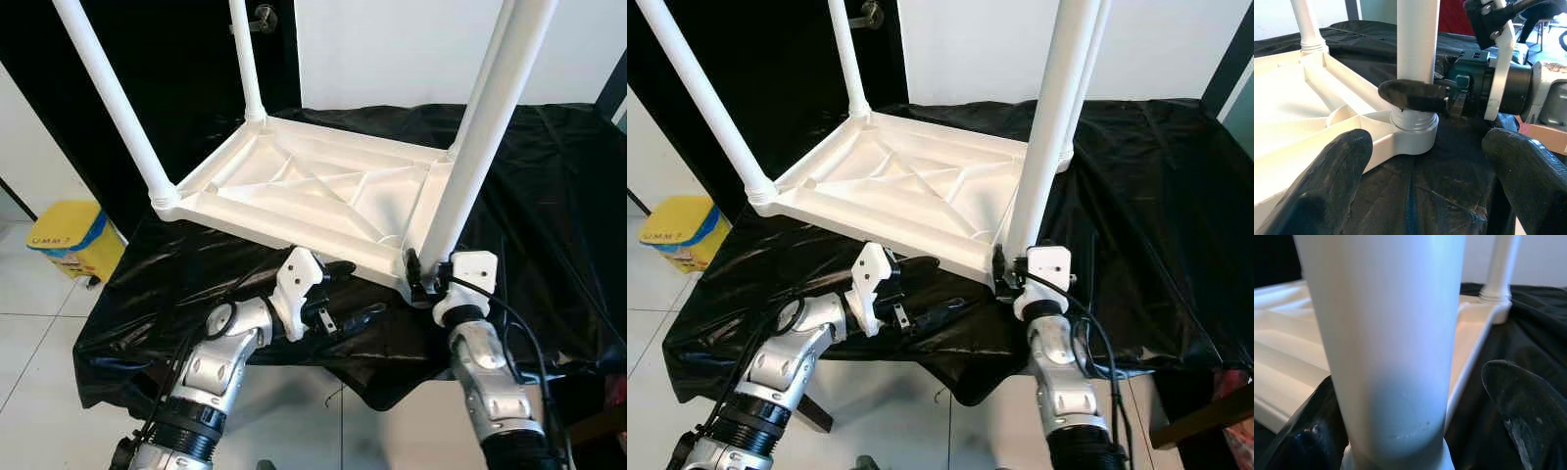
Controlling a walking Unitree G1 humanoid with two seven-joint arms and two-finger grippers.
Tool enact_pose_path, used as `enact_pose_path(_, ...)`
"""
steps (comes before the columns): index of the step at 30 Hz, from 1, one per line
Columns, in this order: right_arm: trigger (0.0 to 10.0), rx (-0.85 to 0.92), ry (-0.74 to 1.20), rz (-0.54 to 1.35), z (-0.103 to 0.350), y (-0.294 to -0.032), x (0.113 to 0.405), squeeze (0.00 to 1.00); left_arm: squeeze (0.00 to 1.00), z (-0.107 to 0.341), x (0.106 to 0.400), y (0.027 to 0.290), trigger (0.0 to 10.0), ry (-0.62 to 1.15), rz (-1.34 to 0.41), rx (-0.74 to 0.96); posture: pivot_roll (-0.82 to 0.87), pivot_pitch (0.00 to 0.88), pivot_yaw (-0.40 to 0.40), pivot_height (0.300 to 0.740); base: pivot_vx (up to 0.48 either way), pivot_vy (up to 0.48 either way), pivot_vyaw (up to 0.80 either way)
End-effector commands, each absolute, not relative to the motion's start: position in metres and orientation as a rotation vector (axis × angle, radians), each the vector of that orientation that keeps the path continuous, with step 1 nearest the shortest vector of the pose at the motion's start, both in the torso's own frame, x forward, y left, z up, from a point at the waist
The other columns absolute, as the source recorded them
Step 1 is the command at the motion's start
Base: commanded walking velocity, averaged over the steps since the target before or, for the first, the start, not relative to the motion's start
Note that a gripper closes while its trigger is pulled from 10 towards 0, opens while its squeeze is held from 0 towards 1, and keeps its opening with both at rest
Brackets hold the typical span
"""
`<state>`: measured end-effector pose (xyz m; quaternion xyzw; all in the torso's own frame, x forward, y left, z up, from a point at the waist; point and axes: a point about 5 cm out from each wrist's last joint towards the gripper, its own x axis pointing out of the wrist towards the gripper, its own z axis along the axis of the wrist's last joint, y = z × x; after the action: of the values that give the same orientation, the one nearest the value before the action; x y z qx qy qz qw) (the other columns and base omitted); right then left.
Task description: Building children table
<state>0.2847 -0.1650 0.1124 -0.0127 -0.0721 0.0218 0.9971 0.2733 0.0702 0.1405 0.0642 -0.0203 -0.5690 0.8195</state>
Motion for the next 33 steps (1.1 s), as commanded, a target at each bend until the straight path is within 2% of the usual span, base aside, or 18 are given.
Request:
enact_pose_path(1,10.0,0.004,-0.152,0.104,0.114,-0.168,0.283,0.0,0.0,0.141,0.273,0.071,10.0,-0.04,-1.174,0.137,-0.14,0.0,0.045,0.74,0.0,0.0,0.0)
enact_pose_path(2,10.0,0.004,-0.152,0.104,0.114,-0.168,0.283,0.0,0.0,0.141,0.273,0.071,10.0,-0.04,-1.174,0.137,-0.14,0.0,0.045,0.74,0.0,0.0,0.0)
enact_pose_path(5,10.0,-0.045,-0.14,0.306,0.117,-0.174,0.285,0.0,0.0,0.141,0.271,0.07,10.0,-0.036,-1.186,0.136,-0.13,0.0,0.052,0.74,0.0,0.0,0.0)
enact_pose_path(12,10.0,-0.109,-0.105,0.5,0.123,-0.185,0.293,0.0,0.0,0.141,0.27,0.071,10.0,-0.033,-1.193,0.139,-0.13,0.0,0.064,0.74,0.0,0.0,0.0)
enact_pose_path(25,9.9,-0.163,-0.057,0.65,0.118,-0.179,0.306,0.0,0.0,0.144,0.273,0.07,10.0,-0.037,-1.198,0.139,-0.13,0.0,0.076,0.74,0.0,0.0,0.0)
enact_pose_path(26,3.1,-0.163,-0.056,0.663,0.117,-0.179,0.307,0.0,0.0,0.145,0.274,0.07,10.0,-0.037,-1.198,0.14,-0.13,0.0,0.075,0.74,0.0,0.0,0.0)
enact_pose_path(27,2.0,-0.164,-0.054,0.67,0.117,-0.178,0.309,0.0,0.0,0.145,0.274,0.07,10.0,-0.039,-1.198,0.142,-0.13,0.0,0.076,0.74,0.0,0.0,0.0)
enact_pose_path(29,2.0,-0.163,-0.053,0.675,0.117,-0.178,0.31,0.0,0.0,0.146,0.274,0.071,10.0,-0.039,-1.198,0.144,-0.13,0.0,0.076,0.74,0.0,0.0,0.0)
enact_pose_path(30,0.0,-0.167,-0.051,0.679,0.116,-0.179,0.31,0.0,0.0,0.146,0.275,0.071,10.0,-0.039,-1.197,0.144,-0.13,0.0,0.077,0.74,0.0,0.0,0.0)
enact_pose_path(33,0.0,-0.169,-0.05,0.683,0.116,-0.179,0.311,0.0,0.0,0.146,0.275,0.071,10.0,-0.039,-1.197,0.145,-0.13,0.0,0.077,0.74,0.0,0.0,0.0)
